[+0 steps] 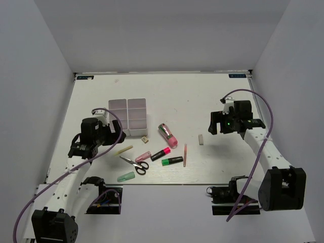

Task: Sort the stationery into containers
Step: Grab a piece of stationery with the left arm

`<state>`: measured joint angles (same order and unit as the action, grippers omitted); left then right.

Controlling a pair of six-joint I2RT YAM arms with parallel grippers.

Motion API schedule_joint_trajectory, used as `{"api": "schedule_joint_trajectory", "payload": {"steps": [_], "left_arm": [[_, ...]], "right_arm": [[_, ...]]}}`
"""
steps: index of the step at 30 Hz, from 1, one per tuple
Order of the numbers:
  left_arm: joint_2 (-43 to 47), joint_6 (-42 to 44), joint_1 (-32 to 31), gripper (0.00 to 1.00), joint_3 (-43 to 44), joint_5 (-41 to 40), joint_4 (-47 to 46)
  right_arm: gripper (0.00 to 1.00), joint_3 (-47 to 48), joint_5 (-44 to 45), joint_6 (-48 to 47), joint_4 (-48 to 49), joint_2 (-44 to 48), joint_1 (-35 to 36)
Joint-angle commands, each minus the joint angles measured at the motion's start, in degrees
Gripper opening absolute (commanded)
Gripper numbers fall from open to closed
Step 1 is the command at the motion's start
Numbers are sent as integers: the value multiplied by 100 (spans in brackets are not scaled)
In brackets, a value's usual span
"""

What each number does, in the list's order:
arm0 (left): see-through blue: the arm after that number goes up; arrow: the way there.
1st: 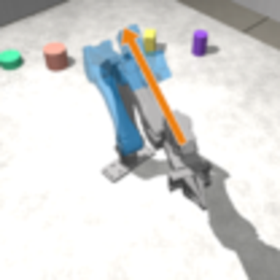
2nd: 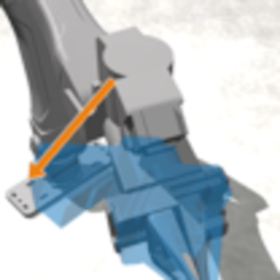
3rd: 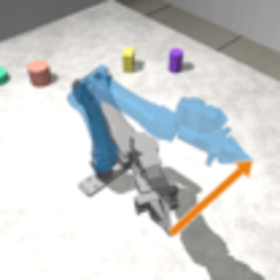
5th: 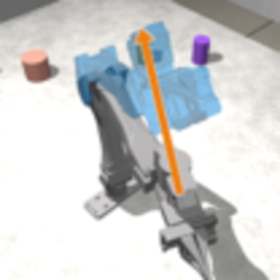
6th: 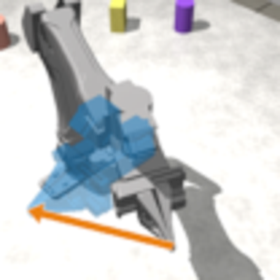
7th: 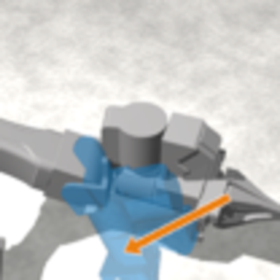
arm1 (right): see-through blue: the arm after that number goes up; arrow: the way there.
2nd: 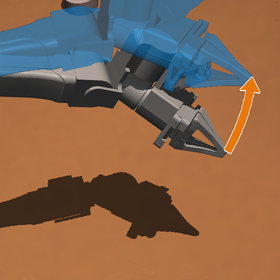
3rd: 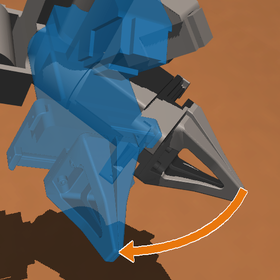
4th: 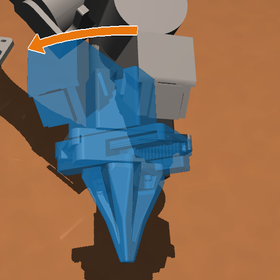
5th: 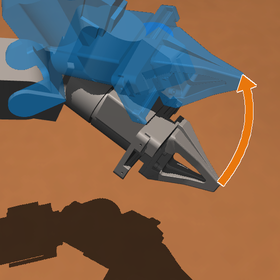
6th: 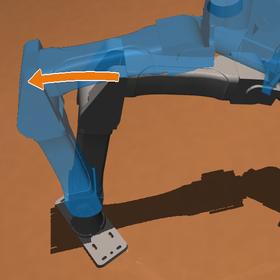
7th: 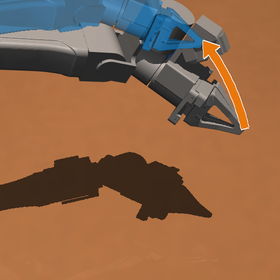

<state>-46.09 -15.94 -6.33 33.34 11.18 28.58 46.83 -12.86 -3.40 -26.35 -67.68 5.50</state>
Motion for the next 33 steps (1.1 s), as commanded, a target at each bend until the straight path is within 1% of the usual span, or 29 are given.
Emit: {"api": "schedule_joint_trajectory", "payload": {"steps": [1, 8, 18, 20, 21, 22, 23, 24, 26, 27, 28, 29, 30, 31, 33], "left_arm": [[196, 4, 18, 99, -64, 148, -160], [135, 4, 26, 99, -56, 174, -204], [197, -14, 18, 99, -109, 121, -230], [153, -40, 18, 96, -100, 191, -230], [152, -32, 26, 92, -100, 200, -230], [109, -40, 26, 83, -100, 253, -299], [117, -58, 18, 23, -109, 349, -318], [83, -84, 26, 0, -126, 376, -353], [29, -154, 18, 0, -100, 402, -388], [12, -172, 26, 1, -91, 524, -423], [-6, -207, 18, 17, -100, 586, -458], [12, -251, 26, 77, -91, 674, -476], [-6, -295, 26, 97, -100, 753, -528], [3, -365, 26, 100, -100, 858, -590], [-6, -488, -17, 100, -65, 1201, -862]], "right_arm": [[91, 178, -85, -47, 59, 229, 22], [91, -7, -49, -433, 95, 387, 39], [91, 291, 47, -302, -116, 45, 22], [91, 397, 91, -311, -238, -17, 30], [91, 510, 134, -328, -317, -61, 30], [91, 546, 135, -433, -518, -105, 30], [91, 555, 48, -486, -590, -105, 39], [91, 573, -101, -756, -634, -114, 39], [91, 599, -513, -1311, -862, -70, 39], [91, 660, -498, -1330, -898, -70, 39], [91, 704, -420, -1382, -985, -26, 30], [91, 731, -384, -1391, -995, 18, 39], [91, 740, -349, -1409, -969, 35, 22], [91, 723, -305, -1383, -943, 105, 22], [91, 722, -322, -1400, -907, 123, 30]]}}
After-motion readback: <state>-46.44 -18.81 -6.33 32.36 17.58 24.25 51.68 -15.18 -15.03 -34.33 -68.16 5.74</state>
